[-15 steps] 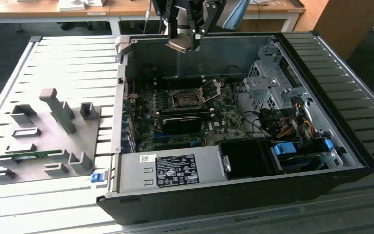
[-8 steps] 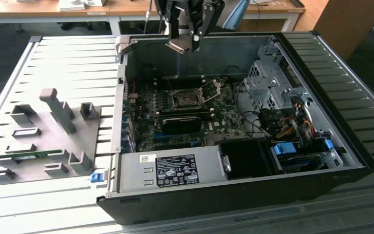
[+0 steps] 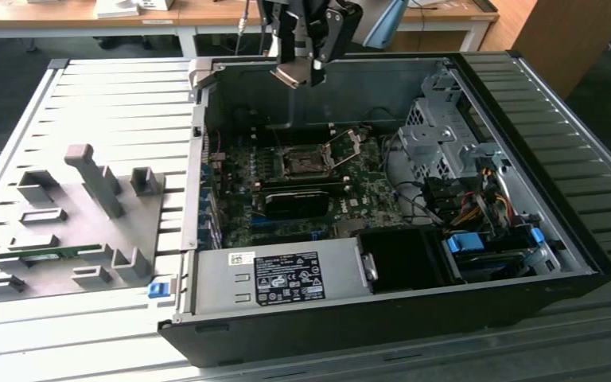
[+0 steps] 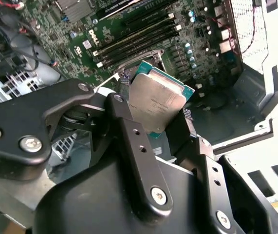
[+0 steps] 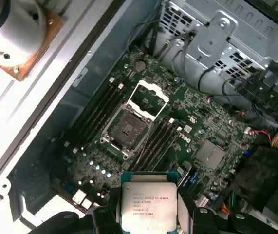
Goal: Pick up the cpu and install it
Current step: 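Place the cpu into insertion slot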
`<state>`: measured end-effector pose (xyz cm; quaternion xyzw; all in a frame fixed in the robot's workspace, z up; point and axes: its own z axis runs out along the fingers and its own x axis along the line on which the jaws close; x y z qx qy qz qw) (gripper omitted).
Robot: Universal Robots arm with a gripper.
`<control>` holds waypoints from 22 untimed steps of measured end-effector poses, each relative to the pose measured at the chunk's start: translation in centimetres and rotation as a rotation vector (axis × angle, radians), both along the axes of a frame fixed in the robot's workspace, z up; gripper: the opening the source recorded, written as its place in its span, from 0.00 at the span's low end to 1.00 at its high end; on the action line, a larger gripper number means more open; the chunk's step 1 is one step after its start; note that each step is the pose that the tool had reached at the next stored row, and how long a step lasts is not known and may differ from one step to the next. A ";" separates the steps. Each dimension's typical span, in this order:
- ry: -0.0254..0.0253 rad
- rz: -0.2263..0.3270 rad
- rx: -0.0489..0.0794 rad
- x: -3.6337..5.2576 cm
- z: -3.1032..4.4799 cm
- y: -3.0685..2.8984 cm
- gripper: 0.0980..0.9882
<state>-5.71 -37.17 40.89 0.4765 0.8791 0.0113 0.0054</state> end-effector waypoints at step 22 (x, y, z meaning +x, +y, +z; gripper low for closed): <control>-0.0001 -0.295 0.000 0.00 -0.28 0.06 0.50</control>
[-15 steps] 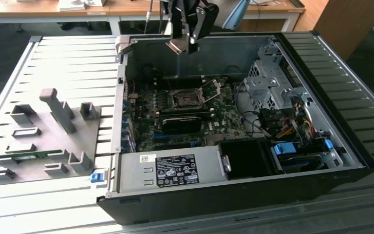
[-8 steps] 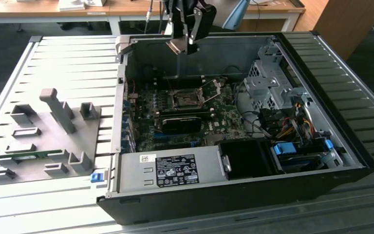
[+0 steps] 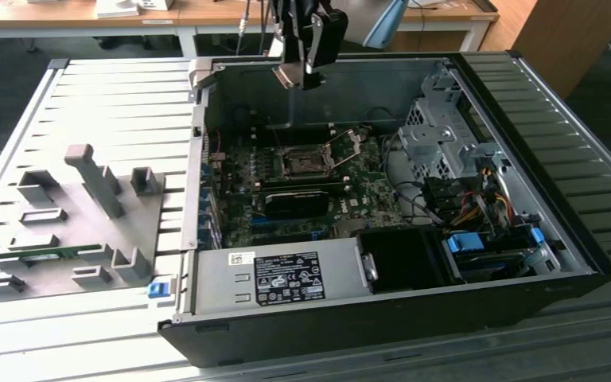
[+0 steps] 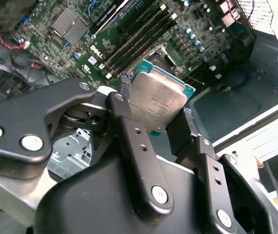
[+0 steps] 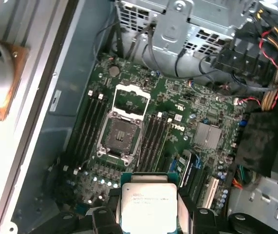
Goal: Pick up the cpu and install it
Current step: 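Place the cpu into insertion slot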
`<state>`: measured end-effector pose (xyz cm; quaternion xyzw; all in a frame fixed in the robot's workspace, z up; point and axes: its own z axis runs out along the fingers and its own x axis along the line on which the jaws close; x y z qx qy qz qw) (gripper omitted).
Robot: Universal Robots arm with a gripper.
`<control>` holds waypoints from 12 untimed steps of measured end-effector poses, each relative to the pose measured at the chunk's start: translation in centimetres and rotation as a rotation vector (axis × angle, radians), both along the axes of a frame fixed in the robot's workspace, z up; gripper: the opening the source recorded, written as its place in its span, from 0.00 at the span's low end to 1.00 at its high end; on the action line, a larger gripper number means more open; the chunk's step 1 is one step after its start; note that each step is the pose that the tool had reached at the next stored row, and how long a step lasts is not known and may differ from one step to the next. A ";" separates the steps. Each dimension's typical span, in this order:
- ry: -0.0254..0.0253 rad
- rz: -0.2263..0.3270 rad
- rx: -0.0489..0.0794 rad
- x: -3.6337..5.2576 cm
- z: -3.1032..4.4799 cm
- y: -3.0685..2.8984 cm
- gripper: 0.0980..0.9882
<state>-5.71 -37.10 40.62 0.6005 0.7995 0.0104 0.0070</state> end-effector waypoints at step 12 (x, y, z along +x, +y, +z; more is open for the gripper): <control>0.0000 -0.135 0.000 0.00 -0.12 0.01 0.50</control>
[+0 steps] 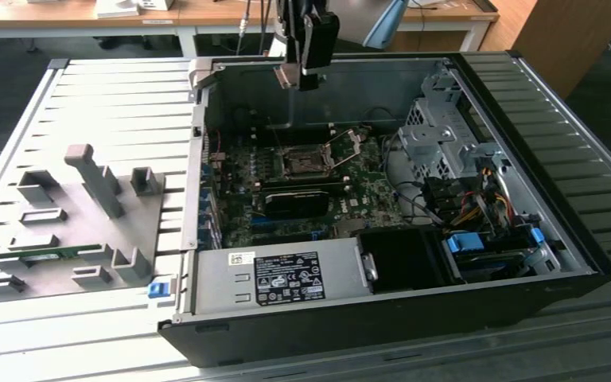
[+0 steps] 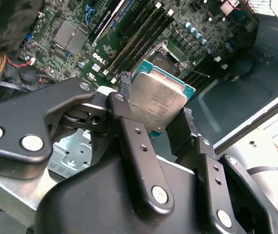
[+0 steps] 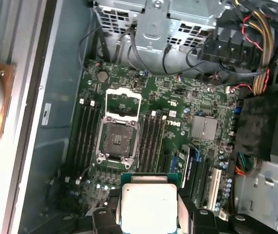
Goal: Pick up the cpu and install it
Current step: 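Place the cpu into insertion slot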
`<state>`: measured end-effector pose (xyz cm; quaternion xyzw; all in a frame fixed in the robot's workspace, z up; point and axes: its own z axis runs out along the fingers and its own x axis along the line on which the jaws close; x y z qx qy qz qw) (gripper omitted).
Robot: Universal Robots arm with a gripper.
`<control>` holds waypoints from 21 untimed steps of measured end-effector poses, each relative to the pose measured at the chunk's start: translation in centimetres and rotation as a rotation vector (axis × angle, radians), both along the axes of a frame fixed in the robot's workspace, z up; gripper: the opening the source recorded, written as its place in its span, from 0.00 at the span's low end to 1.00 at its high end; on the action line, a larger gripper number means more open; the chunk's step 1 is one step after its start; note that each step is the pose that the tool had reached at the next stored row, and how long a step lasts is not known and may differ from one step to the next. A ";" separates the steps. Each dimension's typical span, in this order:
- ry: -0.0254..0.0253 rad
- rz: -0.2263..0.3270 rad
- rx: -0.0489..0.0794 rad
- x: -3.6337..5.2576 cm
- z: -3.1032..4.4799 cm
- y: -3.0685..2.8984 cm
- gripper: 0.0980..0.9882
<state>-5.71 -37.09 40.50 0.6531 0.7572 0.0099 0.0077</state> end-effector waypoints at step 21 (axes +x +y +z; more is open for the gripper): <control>-0.0002 -0.166 -0.003 0.02 -0.57 0.09 0.50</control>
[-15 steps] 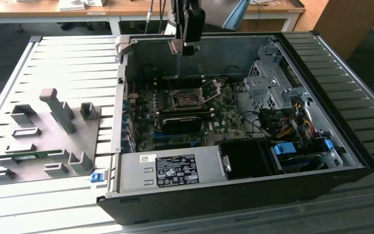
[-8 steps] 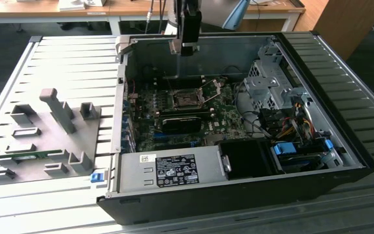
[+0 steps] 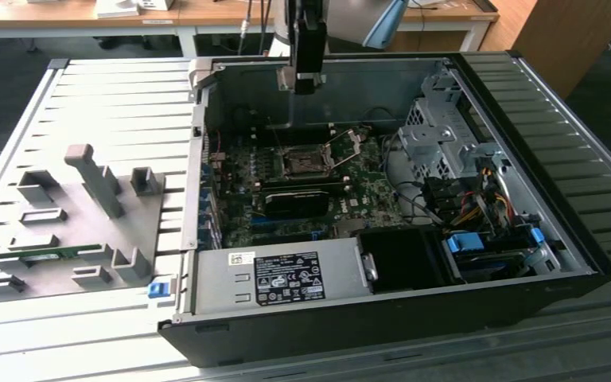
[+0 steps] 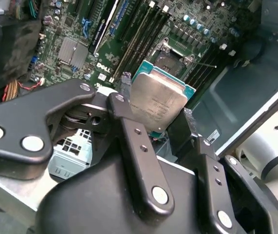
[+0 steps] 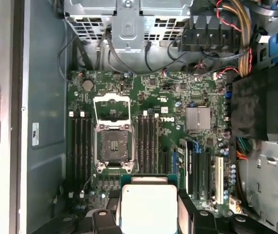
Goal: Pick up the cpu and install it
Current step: 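Place the cpu into insertion slot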
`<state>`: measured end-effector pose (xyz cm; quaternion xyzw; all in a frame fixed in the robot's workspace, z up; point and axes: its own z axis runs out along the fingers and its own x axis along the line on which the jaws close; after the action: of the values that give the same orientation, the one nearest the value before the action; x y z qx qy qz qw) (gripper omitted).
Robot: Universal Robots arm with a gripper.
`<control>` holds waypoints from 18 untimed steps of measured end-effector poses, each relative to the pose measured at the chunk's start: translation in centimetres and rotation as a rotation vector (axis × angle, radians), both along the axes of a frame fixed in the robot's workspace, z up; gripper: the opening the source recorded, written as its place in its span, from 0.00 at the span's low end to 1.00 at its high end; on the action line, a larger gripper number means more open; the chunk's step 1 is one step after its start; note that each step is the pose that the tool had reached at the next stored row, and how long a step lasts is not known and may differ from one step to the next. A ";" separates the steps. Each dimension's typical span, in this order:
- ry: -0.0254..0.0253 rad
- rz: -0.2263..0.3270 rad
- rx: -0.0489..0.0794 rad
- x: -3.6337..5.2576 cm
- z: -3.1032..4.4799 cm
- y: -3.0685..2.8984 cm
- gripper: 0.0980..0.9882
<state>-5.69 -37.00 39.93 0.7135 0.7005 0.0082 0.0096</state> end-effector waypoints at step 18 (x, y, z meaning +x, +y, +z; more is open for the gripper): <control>-0.0005 0.026 0.000 0.10 -1.36 0.03 0.50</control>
<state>-5.59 -36.97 38.57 0.7042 0.7099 0.0084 0.0097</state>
